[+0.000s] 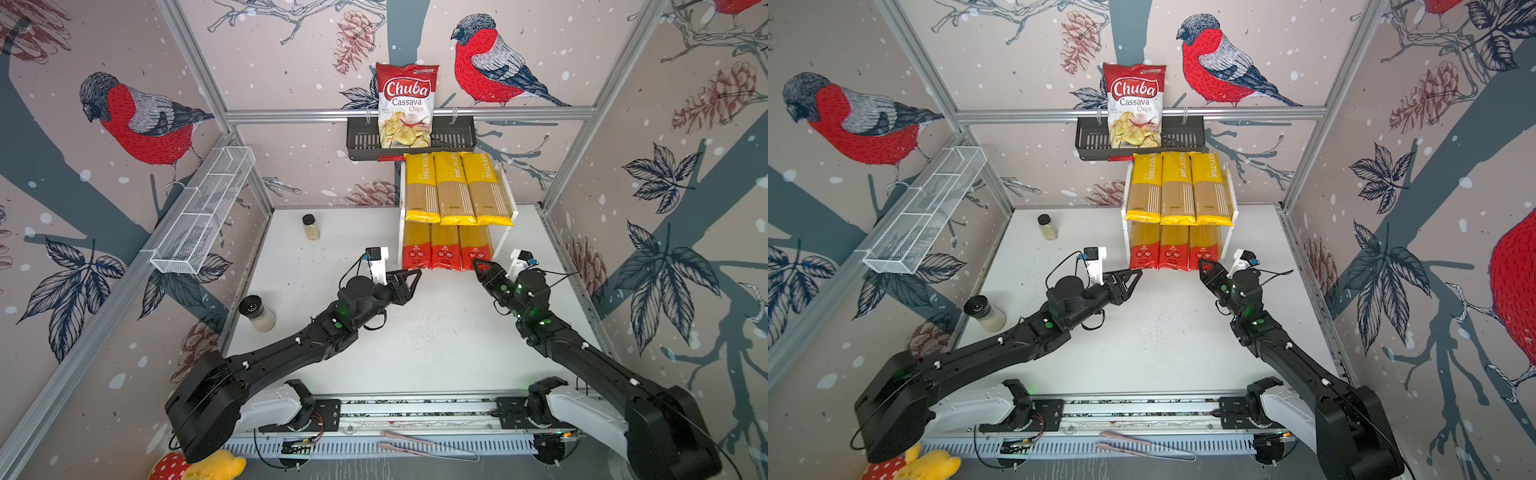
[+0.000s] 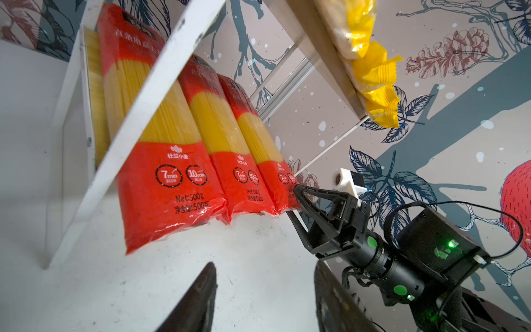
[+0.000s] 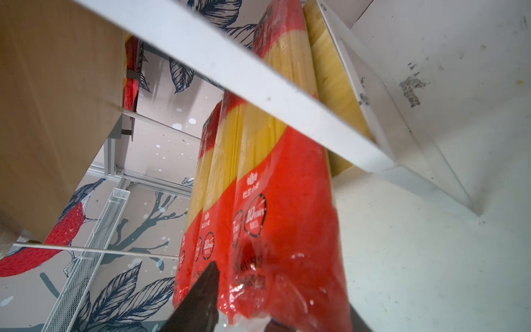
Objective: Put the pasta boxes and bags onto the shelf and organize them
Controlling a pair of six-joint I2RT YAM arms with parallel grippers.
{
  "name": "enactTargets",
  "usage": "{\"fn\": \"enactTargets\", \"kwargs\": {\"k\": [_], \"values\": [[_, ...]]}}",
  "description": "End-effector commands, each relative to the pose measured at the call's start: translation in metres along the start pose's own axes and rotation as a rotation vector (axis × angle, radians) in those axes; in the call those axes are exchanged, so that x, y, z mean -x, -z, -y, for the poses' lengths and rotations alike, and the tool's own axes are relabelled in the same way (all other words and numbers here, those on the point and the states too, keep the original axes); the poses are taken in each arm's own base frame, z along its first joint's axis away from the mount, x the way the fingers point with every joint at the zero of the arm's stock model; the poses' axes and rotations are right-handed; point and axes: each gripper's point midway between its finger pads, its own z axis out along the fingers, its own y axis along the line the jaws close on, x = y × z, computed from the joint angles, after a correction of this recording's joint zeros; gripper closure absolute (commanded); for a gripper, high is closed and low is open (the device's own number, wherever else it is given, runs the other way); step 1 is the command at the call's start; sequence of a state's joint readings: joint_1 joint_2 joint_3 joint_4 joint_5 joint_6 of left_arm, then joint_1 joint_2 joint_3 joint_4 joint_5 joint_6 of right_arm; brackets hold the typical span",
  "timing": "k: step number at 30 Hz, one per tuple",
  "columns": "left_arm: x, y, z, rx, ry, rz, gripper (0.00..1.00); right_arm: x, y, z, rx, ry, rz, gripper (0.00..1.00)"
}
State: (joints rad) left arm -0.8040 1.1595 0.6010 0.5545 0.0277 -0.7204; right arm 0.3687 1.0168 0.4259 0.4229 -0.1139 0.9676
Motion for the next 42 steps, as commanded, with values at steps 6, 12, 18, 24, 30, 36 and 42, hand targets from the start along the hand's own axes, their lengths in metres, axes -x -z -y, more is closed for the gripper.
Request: {"fn": "enactTargets", "kwargs": {"k": [6, 12, 18, 24, 30, 36, 42], "values": [[0.005, 0.023, -0.023, 0.096, -0.192, 0.026, 0.42, -0.040, 0.014, 0.030, -0.140, 0.147, -0.057, 0.42], [0.012, 0.049, -0.046, 0.217, -0.325, 0.076, 0.37, -0.034, 0.023, 0.065, -0.372, 0.298, -0.038, 0.41], [0.020, 0.078, -0.071, 0.349, -0.500, 0.144, 0.36, 0.014, 0.040, 0.112, -0.623, 0.324, 0.122, 0.40], [0.039, 0.114, -0.128, 0.682, -0.570, 0.240, 0.34, 0.077, 0.060, 0.100, -0.667, 0.426, 0.430, 0.35], [0.070, 0.141, -0.157, 0.855, -0.652, 0.387, 0.32, 0.114, 0.058, 0.105, -0.744, 0.584, 0.545, 0.31], [0.085, 0.183, -0.210, 1.137, -0.678, 0.476, 0.29, 0.130, 0.057, 0.129, -0.764, 0.573, 0.595, 0.30], [0.089, 0.195, -0.243, 1.144, -0.625, 0.512, 0.29, 0.125, 0.054, 0.150, -0.807, 0.667, 0.579, 0.31]]}}
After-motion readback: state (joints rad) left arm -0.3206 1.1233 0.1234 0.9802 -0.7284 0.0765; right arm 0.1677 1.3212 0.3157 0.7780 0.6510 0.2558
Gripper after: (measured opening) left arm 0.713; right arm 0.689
